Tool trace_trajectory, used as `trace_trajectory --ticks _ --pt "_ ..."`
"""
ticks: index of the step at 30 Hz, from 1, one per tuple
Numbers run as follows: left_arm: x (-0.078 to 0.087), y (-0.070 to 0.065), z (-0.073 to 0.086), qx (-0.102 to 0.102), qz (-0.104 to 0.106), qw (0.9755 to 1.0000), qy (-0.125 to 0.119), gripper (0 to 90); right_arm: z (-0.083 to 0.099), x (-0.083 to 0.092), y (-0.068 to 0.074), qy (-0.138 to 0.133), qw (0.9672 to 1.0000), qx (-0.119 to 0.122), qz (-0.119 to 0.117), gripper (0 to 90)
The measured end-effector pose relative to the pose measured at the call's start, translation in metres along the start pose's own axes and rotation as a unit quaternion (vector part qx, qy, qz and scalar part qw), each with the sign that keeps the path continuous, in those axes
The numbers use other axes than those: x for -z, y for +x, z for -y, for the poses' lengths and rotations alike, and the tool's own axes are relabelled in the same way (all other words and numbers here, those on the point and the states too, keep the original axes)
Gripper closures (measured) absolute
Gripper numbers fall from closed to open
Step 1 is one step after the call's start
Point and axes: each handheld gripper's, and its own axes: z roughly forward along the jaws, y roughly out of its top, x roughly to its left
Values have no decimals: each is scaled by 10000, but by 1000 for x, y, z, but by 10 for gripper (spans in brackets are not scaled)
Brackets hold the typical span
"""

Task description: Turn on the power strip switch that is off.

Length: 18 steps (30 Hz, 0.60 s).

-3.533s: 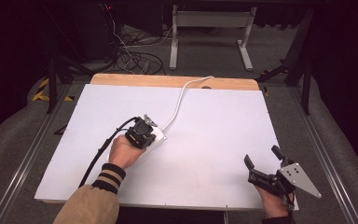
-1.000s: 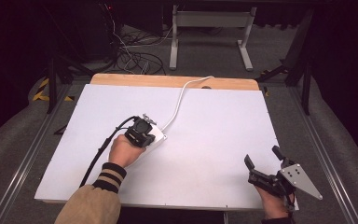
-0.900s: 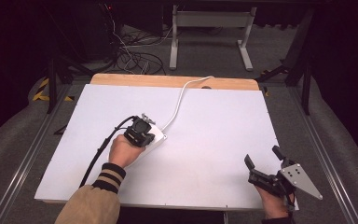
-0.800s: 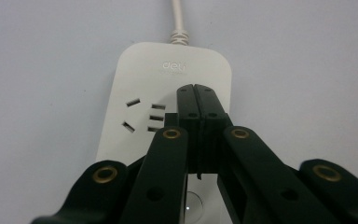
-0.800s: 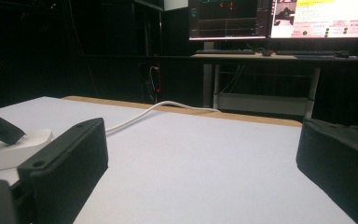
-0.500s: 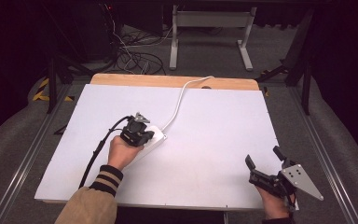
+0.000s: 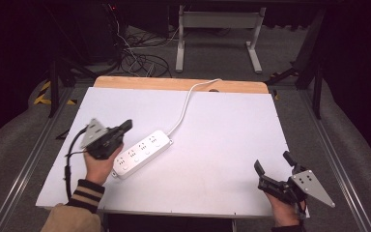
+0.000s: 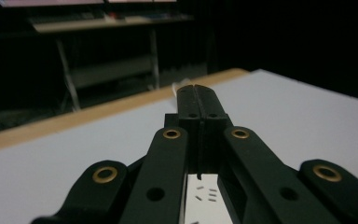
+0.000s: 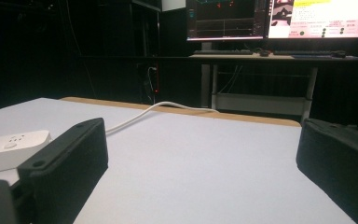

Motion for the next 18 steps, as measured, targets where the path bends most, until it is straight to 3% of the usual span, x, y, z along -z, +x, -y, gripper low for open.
trace_trajectory --ticks 3,6,10,18 --pt "32 8 3 177 -351 9981 -473 900 -2 0 0 -38 10000 -19 -16 24" --pt "50 12 8 157 -704 9955 -614 900 -3 -1 2 -81 10000 -1 -50 24" --pt "60 16 10 145 -977 9926 -702 900 -2 -4 3 -56 10000 3 -34 24" --pt "68 22 14 282 -1272 9889 -711 900 -2 -5 3 -71 10000 33 -60 24"
